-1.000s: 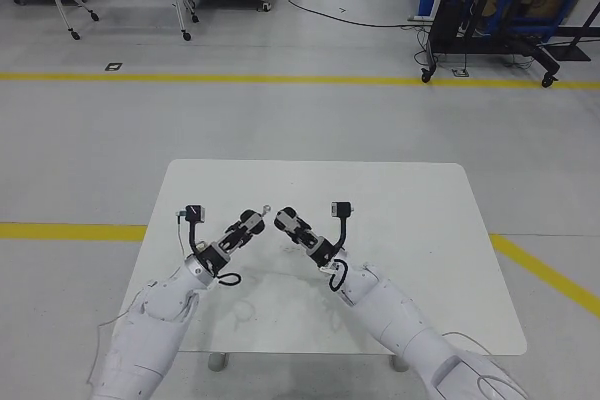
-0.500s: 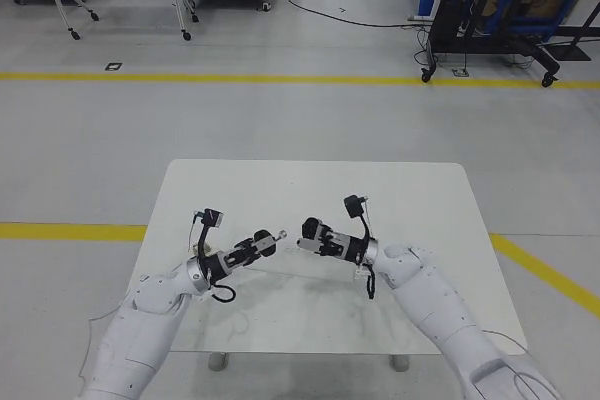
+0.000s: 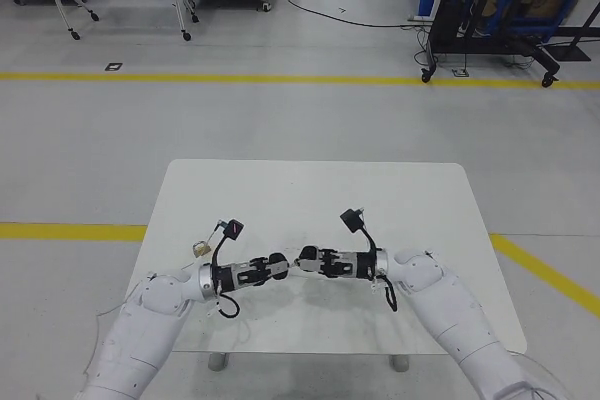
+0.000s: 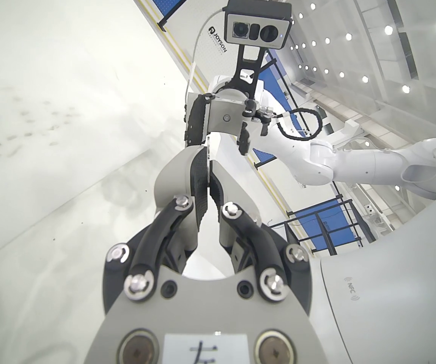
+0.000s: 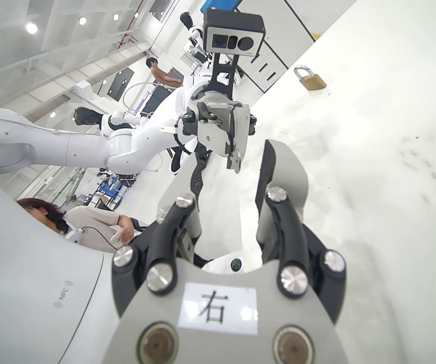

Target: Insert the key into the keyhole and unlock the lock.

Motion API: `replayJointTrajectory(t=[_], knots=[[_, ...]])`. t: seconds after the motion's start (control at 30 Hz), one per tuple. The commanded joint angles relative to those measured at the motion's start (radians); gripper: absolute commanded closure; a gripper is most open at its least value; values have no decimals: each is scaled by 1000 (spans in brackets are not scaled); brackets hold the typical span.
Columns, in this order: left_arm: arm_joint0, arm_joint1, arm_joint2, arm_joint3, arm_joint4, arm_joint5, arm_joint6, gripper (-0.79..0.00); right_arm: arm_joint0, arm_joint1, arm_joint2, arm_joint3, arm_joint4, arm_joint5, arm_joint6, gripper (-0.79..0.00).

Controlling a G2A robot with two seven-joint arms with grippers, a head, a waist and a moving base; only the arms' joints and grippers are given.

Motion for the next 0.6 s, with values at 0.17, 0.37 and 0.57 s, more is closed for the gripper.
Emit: replayJointTrajectory(t=[0.17, 0.37, 0.57], knots=[[-6, 7, 15, -1, 2, -7, -15, 0, 14, 12, -33, 7, 13, 13, 13, -252], [-9, 13, 27, 0, 4, -14, -17, 0, 27, 19, -61, 18, 23, 15, 15, -135], [-13, 18, 39, 0, 20, -15, -6, 0, 35, 25, -86, 27, 40, 3, 3, 0]])
